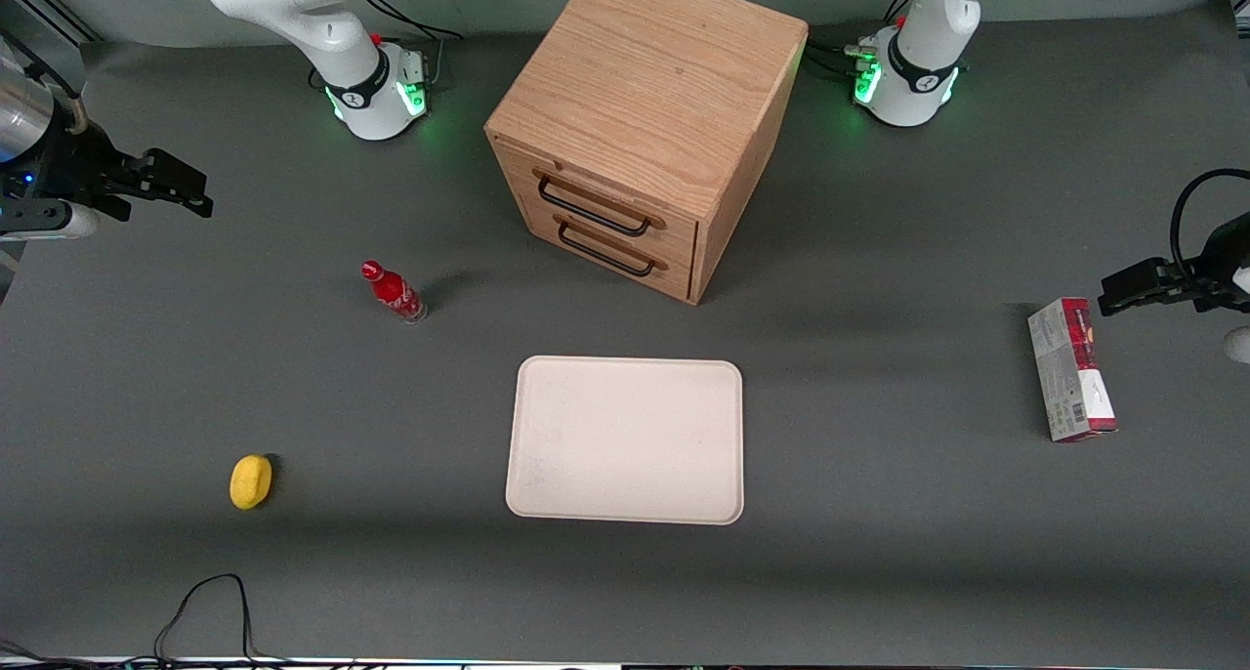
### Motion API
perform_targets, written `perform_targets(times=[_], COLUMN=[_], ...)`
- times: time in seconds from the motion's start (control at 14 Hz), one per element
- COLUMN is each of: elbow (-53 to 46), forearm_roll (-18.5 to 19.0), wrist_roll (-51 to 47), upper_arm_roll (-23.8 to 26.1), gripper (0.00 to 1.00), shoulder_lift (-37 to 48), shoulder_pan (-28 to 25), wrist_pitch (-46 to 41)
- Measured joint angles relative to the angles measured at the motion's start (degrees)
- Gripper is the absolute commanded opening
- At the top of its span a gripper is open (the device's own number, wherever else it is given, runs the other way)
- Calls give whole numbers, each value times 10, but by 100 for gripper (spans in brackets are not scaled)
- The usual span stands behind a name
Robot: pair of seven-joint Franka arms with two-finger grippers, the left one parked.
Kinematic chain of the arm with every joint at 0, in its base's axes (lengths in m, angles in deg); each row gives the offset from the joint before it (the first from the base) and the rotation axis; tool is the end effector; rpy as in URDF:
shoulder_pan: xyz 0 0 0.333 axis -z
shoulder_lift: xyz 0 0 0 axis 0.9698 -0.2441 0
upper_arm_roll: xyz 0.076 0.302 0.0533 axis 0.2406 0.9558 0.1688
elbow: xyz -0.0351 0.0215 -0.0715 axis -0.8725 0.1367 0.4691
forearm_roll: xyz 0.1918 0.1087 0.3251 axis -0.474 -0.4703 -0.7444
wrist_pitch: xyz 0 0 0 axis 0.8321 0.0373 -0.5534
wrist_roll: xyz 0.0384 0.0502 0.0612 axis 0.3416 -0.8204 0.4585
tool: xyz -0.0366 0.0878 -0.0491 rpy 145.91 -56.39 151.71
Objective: Open upper drawer
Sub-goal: 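Move the right gripper toward the upper drawer's black handle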
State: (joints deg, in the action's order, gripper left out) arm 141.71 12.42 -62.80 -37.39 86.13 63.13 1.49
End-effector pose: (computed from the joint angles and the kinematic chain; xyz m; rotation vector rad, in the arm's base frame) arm 0.5117 0.0274 0.6275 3.1302 -0.0016 -0.1291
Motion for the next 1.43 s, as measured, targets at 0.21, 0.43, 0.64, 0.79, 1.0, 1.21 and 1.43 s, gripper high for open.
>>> perform_targets(times=[0.21, 0.43, 0.64, 0.79, 1.0, 1.21, 1.43], elbow=[0, -7, -65, -100, -120, -122, -119], forearm_roll=[0, -15, -20, -21, -21, -21, -21], wrist_roll=[1, 2, 1, 0, 3, 5, 15], upper_arm_roll=[0, 20, 107, 178, 275, 362, 404], gripper=[100, 100, 100, 100, 100, 100, 100], shoulder_lift=[-1, -20, -86, -130, -164, -179, -204], shoulder_pan=[-1, -4, -8, -11, -11, -11, -11], wrist_pitch=[1, 15, 27, 27, 27, 26, 29])
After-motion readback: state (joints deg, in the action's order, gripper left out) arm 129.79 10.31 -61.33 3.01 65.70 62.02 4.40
